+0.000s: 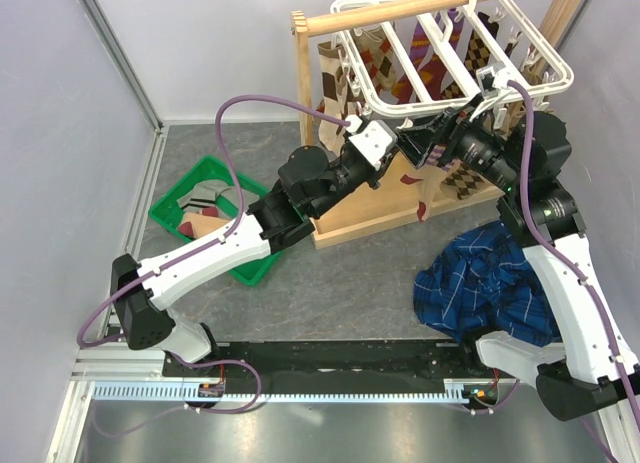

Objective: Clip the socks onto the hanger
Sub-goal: Open the clamp at the hanger.

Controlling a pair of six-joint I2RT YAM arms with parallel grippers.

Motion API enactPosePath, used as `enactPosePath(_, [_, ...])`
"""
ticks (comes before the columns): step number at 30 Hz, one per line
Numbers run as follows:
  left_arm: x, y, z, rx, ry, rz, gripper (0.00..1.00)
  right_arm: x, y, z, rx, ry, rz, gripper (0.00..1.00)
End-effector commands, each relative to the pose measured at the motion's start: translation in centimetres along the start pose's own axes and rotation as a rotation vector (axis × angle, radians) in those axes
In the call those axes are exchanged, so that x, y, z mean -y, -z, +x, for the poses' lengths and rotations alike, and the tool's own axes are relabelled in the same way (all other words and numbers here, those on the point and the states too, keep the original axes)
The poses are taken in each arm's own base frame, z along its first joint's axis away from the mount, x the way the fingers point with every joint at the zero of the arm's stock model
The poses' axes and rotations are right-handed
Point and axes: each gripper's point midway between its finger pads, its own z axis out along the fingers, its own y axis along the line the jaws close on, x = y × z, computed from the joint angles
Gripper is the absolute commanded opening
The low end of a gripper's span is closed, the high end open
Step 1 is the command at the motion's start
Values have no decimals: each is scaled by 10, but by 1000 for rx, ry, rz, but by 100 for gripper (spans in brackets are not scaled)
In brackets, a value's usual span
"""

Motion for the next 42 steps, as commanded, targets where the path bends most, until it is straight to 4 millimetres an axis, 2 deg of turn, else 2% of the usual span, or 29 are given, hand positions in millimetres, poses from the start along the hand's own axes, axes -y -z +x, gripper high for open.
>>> enactPosePath(1, [11,13,-22,34,66,67,3,-3,-1,-17,42,-17,9,87])
enactPosePath(9, [18,11,-15,10,92,93,2,-6,0,-29,73,-17,17,79])
enactPosePath(12, [20,10,-11,-6,100,98,2,-5,0,-31,79,-14,20,74])
enactPosePath(16, [21,10,-12,-10,109,104,2,-5,-1,-30,76,-15,16,63])
enactPosePath(18, [22,8,-9,-23,109,103,2,-6,-1,-30,74,-20,12,61])
enactPosePath(29, [21,3,-10,-44,120,100,2,-3,-3,-21,56,-35,19,66])
enactPosePath(42, [24,-1,-8,-64,124,96,2,-2,-7,-19,60,-33,23,63])
